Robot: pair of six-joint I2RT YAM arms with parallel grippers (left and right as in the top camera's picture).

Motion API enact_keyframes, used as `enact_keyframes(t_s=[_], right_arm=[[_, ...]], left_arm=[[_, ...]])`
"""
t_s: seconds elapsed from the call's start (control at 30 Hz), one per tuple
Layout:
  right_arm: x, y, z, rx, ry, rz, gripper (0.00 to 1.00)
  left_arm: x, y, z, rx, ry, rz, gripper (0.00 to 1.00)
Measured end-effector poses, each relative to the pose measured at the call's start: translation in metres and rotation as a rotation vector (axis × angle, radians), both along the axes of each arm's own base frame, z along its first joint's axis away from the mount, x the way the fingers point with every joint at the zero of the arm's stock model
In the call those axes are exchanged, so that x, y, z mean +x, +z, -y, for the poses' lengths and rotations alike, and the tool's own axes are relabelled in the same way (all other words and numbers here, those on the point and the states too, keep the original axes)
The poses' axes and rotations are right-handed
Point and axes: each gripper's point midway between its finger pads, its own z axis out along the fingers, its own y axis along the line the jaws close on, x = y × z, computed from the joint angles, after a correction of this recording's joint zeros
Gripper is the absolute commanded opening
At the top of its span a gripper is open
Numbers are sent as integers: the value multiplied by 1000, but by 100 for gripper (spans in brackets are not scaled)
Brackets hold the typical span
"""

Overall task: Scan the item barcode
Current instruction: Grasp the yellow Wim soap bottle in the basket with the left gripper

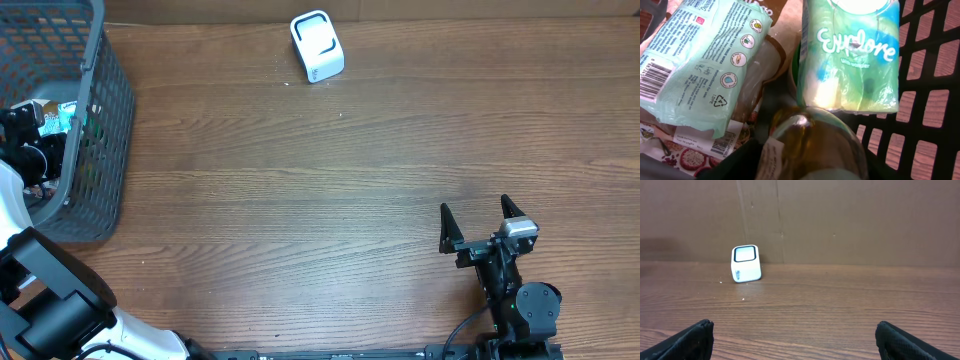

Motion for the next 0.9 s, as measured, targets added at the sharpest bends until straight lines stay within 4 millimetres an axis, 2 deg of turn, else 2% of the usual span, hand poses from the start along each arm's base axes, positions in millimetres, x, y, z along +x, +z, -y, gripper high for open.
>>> enact_keyframes(t_s=[0.13, 0.37, 0.5, 0.57, 0.63, 0.77, 0.9], right_arm=[[0, 0, 0, 0, 0, 0, 100], [0, 0, 0, 0, 0, 0, 100], [0, 0, 0, 0, 0, -1, 100], [0, 0, 0, 0, 0, 0, 100], [0, 0, 0, 0, 0, 0, 100], [0, 0, 0, 0, 0, 0, 100], [0, 0, 0, 0, 0, 0, 100]], left_arm=[[0, 0, -1, 5, 2, -1, 36], [0, 2, -3, 8, 13, -2, 27], [3, 16, -6, 16, 41, 22, 18], [6, 35, -10, 43, 61, 63, 18], [8, 63, -12, 81, 76, 124, 18], [7, 140, -12, 177, 109, 293, 18], [-7, 213, 1, 236, 149, 451, 17]])
